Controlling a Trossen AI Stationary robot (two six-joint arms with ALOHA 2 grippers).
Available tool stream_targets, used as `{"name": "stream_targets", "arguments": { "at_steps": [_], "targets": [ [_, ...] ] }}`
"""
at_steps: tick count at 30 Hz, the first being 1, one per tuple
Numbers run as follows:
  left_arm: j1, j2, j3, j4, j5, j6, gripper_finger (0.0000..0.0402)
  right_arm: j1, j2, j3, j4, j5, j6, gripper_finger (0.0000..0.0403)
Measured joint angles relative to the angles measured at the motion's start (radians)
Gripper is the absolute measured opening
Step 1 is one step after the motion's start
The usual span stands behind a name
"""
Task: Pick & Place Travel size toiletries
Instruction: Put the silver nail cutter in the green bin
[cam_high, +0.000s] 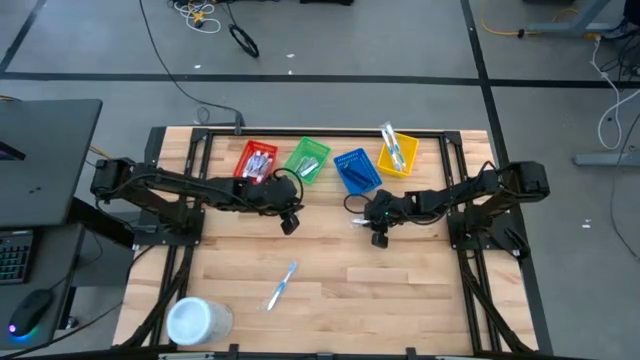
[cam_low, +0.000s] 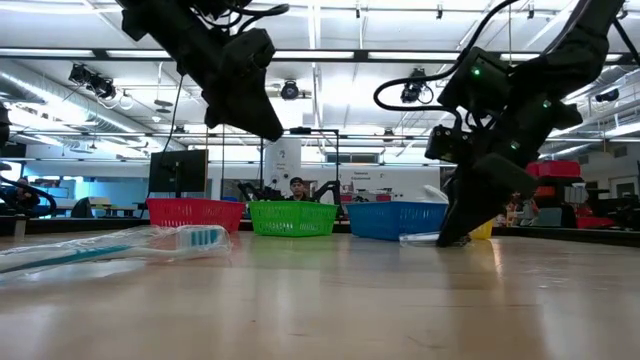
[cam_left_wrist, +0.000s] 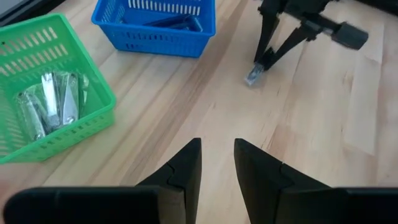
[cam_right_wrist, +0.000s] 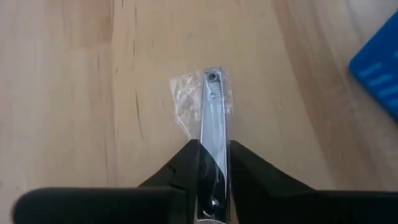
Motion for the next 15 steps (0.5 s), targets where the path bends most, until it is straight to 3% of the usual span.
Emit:
{"name": "stream_targets", "arguments": {
  "at_steps": [4, 9, 15],
  "targets": [
    [0.0, 0.0, 0.0, 0.039, 0.001, 0.002, 0.0103, 0.003, 0.004, -0.004, 0.063, -0.017, 0.063, 0.0063],
    [0.0, 0.0, 0.0, 0.126, 0.042, 0.077, 0.0103, 0.03, 0.01, -0.007, 0.275, -0.028, 0.069, 0.0064],
    [0.0, 0.0, 0.0, 0.148, 0.065, 0.032, 0.0103, 0.099, 0.008, -0.005, 0.602, 0.191, -0.012, 0.0064]
  ]
}}
